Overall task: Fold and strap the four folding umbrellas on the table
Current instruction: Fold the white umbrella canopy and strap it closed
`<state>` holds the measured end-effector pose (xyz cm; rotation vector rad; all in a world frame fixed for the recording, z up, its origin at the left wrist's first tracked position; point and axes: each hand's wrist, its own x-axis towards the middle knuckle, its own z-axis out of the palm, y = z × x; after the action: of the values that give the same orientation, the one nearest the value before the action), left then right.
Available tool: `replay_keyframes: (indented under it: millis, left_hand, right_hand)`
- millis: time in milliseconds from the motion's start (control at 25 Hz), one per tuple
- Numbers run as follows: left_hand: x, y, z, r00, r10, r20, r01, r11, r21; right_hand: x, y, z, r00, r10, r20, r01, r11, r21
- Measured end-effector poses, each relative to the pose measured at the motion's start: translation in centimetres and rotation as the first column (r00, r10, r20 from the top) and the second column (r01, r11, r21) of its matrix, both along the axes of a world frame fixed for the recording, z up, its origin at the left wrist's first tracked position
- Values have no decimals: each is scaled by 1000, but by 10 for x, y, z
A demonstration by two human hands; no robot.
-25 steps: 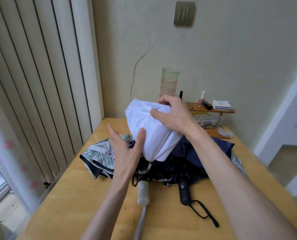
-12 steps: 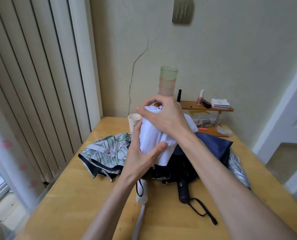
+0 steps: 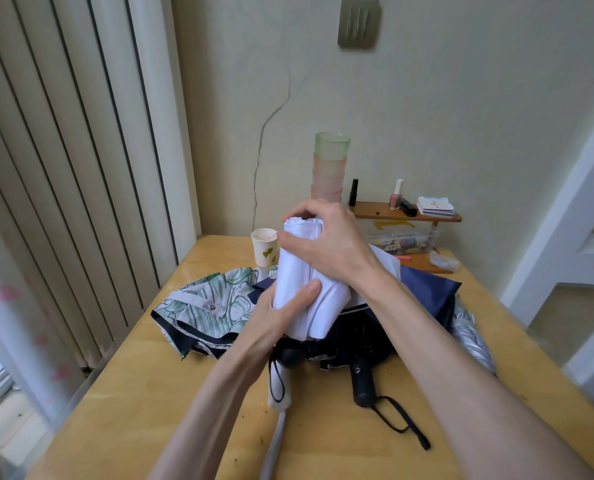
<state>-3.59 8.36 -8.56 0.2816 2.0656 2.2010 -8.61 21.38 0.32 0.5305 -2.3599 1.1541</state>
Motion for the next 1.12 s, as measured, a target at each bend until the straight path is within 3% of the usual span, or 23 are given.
replay_keyframes:
  millis: [120,240,440,600,760,840,960,1040,1120]
  left_hand:
    - [-1,-7,2,991,-75,109,68,995,70]
    - [-1,0,2,996,24,86,-28,999,39]
    - [-6,-13,3,983,149,102,-165,971,171]
    - [-11,-27,2,972,234,-26,-232,970,77]
    - [-11,-31,4,958,287,5,-287,957,45]
    - [-12,-35,5,940,341,6,-341,939,36]
    - [-17,-42,2,918,395,18,-395,915,84]
    - [-19,-46,-1,910,414,28,-414,901,133]
    - [-19,-46,-2,910,414,7,-410,899,152]
  right_hand:
    - [-4,-1,-8,1000,-8,-21,7,999,-47]
    - [-6,-5,-9,1000,-8,-9,8,999,-38]
    - [5,20,-8,957,247,151,-202,943,-264]
    - [14,36,-41,907,369,201,-321,917,-238]
    - [18,37,-53,904,383,189,-343,914,-217]
    - [18,43,-49,937,332,110,-277,896,-346]
    - [20,55,-36,948,309,83,-200,775,-599]
    - [27,60,-31,924,327,198,-180,829,-530]
    - [31,63,-38,873,353,336,-246,914,-322]
